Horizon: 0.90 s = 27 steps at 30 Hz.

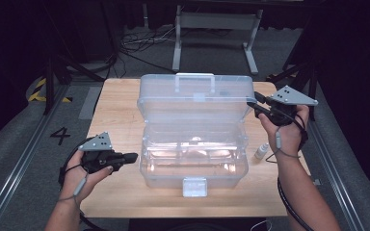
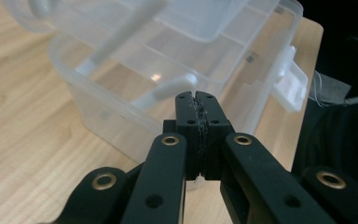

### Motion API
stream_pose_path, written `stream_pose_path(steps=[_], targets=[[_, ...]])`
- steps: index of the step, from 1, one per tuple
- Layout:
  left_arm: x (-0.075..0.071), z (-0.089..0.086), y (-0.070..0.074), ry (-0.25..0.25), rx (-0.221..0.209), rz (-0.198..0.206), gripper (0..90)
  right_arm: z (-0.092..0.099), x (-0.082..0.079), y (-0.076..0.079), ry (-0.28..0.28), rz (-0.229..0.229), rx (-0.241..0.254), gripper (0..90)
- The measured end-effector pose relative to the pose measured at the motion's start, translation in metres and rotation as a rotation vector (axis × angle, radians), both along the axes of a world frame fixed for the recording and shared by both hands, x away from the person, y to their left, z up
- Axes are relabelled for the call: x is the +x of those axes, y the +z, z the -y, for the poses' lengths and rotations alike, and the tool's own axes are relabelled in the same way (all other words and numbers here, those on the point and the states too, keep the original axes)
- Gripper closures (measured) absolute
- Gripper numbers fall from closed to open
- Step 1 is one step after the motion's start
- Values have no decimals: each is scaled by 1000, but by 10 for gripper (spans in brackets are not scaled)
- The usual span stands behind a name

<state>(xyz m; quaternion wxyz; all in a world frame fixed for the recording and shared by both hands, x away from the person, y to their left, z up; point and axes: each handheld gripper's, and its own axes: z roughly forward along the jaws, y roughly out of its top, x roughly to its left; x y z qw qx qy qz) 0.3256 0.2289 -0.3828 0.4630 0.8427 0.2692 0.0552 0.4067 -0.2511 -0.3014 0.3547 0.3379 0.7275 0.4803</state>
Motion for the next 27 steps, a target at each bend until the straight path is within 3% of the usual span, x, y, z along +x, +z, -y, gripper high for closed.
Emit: stream_pose_path(steps=[3,10,14,18,27], targets=[[0,5,-6,-26,0,-27,886,0,1,1,0,-3,-1,699],[3,19,-14,-76,20,-48,876,-1,2,1,-4,15,-5,696],[4,24,-18,-67,61,-37,871,-2,3,2,-7,28,-18,680],[5,27,-21,-78,56,-39,876,-5,2,4,-6,64,-37,660],[6,32,-25,-82,51,-40,876,-7,5,5,-16,78,-25,644]])
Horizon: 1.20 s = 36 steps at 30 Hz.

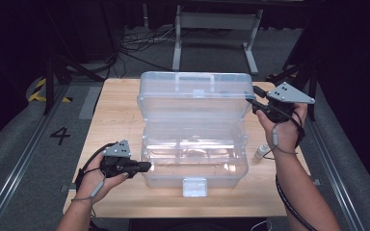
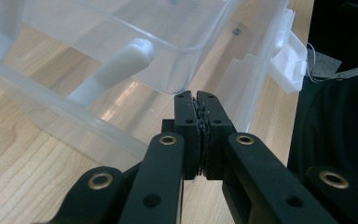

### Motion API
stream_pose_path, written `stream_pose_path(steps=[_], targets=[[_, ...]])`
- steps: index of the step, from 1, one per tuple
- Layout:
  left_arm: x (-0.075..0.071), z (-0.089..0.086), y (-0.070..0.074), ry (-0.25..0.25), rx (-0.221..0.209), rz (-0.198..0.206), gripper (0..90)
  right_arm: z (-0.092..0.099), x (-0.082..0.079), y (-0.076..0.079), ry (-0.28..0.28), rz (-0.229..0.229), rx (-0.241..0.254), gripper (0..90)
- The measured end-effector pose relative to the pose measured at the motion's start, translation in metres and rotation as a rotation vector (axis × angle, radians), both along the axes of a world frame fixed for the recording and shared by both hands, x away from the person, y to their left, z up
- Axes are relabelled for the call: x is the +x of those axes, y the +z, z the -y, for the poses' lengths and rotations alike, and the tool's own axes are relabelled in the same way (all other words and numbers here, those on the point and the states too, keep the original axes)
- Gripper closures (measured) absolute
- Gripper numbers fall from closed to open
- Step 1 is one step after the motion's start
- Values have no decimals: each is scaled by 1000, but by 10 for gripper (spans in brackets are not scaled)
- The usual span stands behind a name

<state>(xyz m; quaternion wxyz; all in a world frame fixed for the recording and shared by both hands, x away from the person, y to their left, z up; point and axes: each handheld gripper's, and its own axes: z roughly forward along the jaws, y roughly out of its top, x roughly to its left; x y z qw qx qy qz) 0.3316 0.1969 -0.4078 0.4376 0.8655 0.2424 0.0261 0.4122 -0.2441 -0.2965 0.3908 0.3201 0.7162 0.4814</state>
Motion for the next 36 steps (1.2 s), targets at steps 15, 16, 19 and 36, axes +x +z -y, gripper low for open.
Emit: stream_pose_path(steps=[15,16,19,36], targets=[[2,3,-3,-5,-2,-2,878,-7,7,0,-73,35,-55,727],[3,4,-3,-6,3,0,877,-7,8,1,-72,34,-55,727],[3,4,-3,-11,7,0,877,-7,12,2,-71,23,-55,731],[0,4,-6,18,-18,20,882,-10,31,11,-94,-49,-75,755]])
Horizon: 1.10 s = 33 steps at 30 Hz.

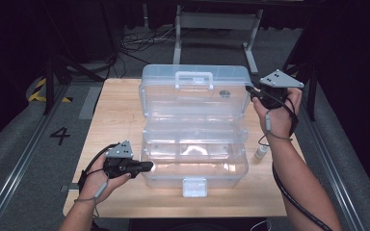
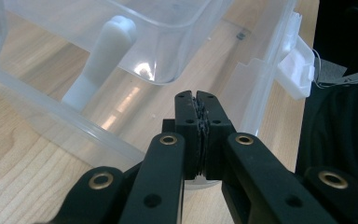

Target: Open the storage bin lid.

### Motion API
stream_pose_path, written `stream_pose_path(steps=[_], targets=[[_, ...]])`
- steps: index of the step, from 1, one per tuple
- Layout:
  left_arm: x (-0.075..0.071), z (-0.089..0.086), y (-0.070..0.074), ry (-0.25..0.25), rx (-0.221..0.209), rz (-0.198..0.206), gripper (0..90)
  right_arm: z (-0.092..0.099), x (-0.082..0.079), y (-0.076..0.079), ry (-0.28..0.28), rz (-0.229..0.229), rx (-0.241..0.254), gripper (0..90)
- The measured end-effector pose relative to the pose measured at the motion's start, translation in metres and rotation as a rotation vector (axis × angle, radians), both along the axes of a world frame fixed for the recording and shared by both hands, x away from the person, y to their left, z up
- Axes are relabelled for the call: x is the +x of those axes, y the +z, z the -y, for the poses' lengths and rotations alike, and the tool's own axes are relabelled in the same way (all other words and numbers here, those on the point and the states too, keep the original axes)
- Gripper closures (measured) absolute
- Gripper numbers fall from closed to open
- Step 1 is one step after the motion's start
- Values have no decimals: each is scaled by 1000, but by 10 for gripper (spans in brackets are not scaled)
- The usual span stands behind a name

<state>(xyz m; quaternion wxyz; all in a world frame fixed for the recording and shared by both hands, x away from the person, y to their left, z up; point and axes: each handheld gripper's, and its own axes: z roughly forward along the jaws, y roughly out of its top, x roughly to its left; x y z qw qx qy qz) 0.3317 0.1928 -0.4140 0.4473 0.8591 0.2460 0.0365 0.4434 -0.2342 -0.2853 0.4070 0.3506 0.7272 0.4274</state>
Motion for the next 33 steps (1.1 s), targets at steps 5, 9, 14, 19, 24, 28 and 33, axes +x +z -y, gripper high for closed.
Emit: stream_pose_path(steps=[5,9,14,19,24,28,33], targets=[[-1,-1,-1,7,-9,4,884,0,5,2,-7,-18,-5,764],[-1,-1,-1,7,-10,5,884,-2,9,3,-20,-35,-3,770],[0,-1,-1,5,-19,-5,883,-1,14,3,-18,-40,4,773],[1,1,-2,3,-16,-9,883,-1,20,2,-19,-42,17,782],[1,1,-3,2,-18,-10,881,-2,26,-1,-32,-35,37,795],[1,1,-3,4,-20,-9,880,-1,29,-3,-36,-28,53,803],[1,1,-3,5,-22,-9,878,-3,32,-7,-46,-5,78,824]])
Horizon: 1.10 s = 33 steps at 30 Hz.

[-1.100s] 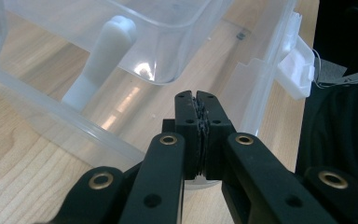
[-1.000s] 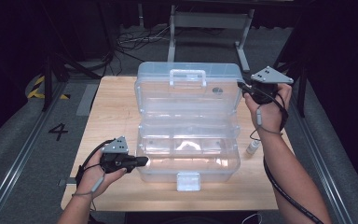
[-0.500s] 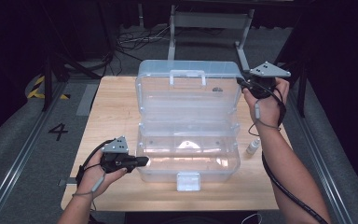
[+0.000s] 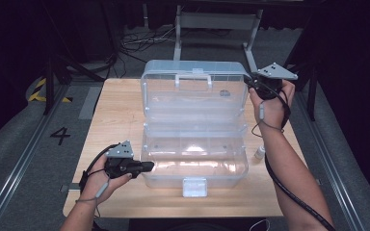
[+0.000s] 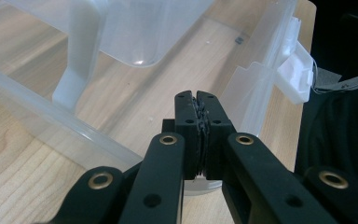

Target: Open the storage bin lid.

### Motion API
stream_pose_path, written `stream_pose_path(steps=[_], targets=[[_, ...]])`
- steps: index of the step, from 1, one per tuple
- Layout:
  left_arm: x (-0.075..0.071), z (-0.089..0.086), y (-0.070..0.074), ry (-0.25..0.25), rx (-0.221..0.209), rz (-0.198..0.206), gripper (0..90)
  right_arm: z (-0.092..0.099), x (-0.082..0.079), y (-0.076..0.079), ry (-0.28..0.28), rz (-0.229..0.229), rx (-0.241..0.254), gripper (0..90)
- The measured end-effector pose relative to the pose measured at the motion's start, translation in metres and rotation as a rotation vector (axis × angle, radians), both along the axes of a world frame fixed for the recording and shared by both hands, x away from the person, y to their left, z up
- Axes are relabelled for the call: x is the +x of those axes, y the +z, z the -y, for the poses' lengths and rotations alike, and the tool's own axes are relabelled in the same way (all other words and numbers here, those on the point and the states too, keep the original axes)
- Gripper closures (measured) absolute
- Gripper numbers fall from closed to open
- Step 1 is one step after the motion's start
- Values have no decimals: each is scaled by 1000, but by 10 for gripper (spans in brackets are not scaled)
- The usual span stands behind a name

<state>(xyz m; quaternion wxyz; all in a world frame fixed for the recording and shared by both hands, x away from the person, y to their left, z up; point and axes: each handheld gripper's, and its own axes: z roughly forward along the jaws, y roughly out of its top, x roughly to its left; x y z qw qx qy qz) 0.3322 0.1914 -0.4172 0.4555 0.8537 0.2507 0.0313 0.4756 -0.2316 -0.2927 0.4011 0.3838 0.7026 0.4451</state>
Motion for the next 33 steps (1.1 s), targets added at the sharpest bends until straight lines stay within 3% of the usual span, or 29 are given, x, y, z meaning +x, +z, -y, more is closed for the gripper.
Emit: stream_pose_path(steps=[13,33], targets=[[0,0,0,2,-5,3,873,1,10,-6,-2,5,49,836],[1,1,-2,0,-13,-4,864,0,18,-23,-21,85,107,854]])
